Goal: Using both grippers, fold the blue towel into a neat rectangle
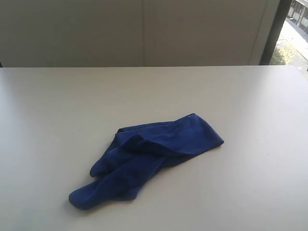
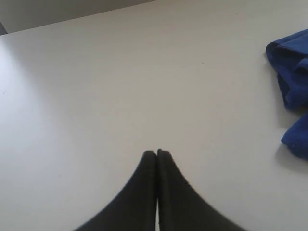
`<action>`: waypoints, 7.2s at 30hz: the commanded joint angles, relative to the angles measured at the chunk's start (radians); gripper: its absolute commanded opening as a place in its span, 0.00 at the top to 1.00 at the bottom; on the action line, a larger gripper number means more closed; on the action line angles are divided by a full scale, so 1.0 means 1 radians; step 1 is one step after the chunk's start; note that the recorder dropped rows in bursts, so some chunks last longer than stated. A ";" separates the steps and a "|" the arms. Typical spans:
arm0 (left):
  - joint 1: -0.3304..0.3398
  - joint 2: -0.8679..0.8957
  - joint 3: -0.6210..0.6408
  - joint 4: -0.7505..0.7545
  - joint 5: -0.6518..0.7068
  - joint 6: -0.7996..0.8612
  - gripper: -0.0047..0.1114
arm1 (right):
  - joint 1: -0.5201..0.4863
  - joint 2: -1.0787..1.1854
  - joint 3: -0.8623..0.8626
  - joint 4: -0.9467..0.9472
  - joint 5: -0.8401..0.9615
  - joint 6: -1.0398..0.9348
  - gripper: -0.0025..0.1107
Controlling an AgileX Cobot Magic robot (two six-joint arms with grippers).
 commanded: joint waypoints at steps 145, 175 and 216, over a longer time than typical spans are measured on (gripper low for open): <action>-0.001 0.884 -0.358 1.732 -0.894 -1.675 0.96 | 0.404 1.877 -1.301 0.496 0.158 -1.123 0.98; -0.330 1.057 -0.358 1.555 -0.884 -1.200 0.55 | 0.323 1.169 -1.368 -0.379 0.230 -0.051 0.98; -0.598 1.647 -0.563 1.111 -0.556 -0.218 0.44 | 0.323 1.159 -1.500 -0.535 0.399 0.133 0.98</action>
